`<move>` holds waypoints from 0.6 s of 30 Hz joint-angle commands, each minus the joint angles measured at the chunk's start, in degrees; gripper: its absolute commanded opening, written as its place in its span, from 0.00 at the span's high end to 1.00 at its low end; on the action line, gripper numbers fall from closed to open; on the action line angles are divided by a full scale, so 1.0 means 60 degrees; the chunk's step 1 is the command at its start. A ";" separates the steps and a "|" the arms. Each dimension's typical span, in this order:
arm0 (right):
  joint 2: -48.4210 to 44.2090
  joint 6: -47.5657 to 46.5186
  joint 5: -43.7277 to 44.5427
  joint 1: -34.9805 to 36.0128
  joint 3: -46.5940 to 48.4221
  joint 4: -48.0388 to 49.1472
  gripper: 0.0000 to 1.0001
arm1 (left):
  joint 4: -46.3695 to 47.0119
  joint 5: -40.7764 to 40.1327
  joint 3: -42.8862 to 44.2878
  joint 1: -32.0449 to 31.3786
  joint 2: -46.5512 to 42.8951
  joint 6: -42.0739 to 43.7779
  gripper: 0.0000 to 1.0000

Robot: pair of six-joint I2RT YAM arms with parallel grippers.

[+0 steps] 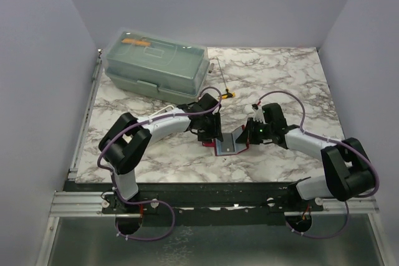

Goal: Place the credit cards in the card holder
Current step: Open the card holder at the center of the board.

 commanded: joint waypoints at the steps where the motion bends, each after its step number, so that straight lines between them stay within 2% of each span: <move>1: 0.0730 -0.0471 -0.2121 -0.0020 -0.0022 0.1502 0.97 | -0.0253 -0.0544 -0.0407 0.0222 -0.0448 0.0150 0.45; 6: 0.0791 -0.0597 -0.1259 -0.0020 0.0215 0.0964 0.96 | -0.0668 -0.1002 -0.0756 0.0294 -0.0940 0.0244 0.38; 11: 0.0884 -0.1031 -0.0345 -0.0009 0.0741 -0.0361 0.81 | -0.0862 -0.1088 -0.1115 0.0299 -0.1413 0.0225 0.32; 13: 0.0918 -0.1080 0.0053 -0.0006 0.0952 -0.0849 0.69 | -0.0845 -0.1034 -0.1203 0.0313 -0.1392 0.0224 0.31; 15: 0.0881 -0.1097 0.0280 -0.0013 0.1140 -0.1213 0.59 | -0.0828 -0.0851 -0.1225 0.0320 -0.1219 0.0224 0.33; 18: 0.0800 -0.1112 0.0561 0.0007 0.1380 -0.1676 0.53 | -0.0764 -0.0546 -0.1225 0.0319 -0.1035 0.0226 0.38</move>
